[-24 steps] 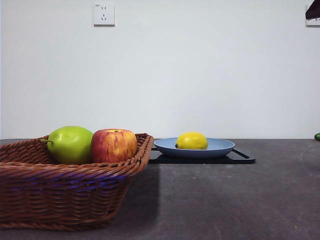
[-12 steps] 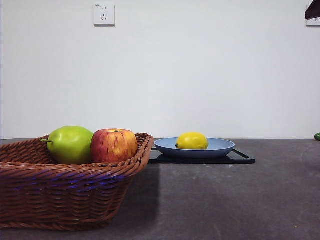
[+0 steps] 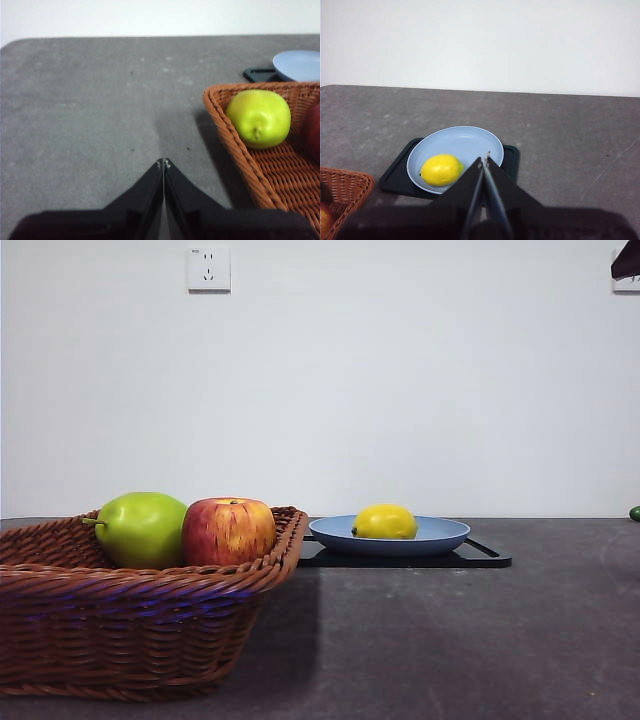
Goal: Take the lemon from the basket,put the lemon in the plate,hand out the plate
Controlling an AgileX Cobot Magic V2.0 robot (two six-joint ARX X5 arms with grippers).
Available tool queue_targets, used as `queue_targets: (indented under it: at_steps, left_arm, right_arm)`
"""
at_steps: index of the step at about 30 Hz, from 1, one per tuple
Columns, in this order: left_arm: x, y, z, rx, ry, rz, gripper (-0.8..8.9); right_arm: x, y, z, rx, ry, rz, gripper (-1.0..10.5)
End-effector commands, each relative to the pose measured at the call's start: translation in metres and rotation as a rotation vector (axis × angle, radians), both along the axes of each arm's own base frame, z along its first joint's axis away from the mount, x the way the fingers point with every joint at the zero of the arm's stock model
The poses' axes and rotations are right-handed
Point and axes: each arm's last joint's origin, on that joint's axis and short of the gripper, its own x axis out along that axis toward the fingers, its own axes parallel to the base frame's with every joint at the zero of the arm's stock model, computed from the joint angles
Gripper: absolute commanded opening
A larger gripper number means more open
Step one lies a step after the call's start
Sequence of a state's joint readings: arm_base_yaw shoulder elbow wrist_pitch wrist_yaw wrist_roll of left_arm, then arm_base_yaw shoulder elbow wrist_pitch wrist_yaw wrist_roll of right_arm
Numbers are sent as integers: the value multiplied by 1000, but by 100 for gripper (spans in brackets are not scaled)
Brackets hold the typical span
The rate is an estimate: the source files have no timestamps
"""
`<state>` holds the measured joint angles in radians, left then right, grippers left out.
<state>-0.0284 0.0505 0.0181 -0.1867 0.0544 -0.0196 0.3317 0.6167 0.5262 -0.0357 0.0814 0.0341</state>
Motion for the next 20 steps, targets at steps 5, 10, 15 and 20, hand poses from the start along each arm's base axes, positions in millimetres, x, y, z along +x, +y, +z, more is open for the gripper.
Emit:
queue_targets:
  at_steps: [5,10,15,20]
  left_arm:
    - [-2,1,6,-24,-75,13,9]
    - [-2,1,7,-24,-84,12,9]
    - [-2,1,7,-24,-84,13,9]
    - [-2,1,7,-24,-84,13,9]
  right_arm:
    - [0,0,3,12,-8,-1,4]
    - [0,0,3,11,-7,-1,4]
    - [0,0,3,11,-7,-2,4]
    - [0,0,3,11,-7,-2,4]
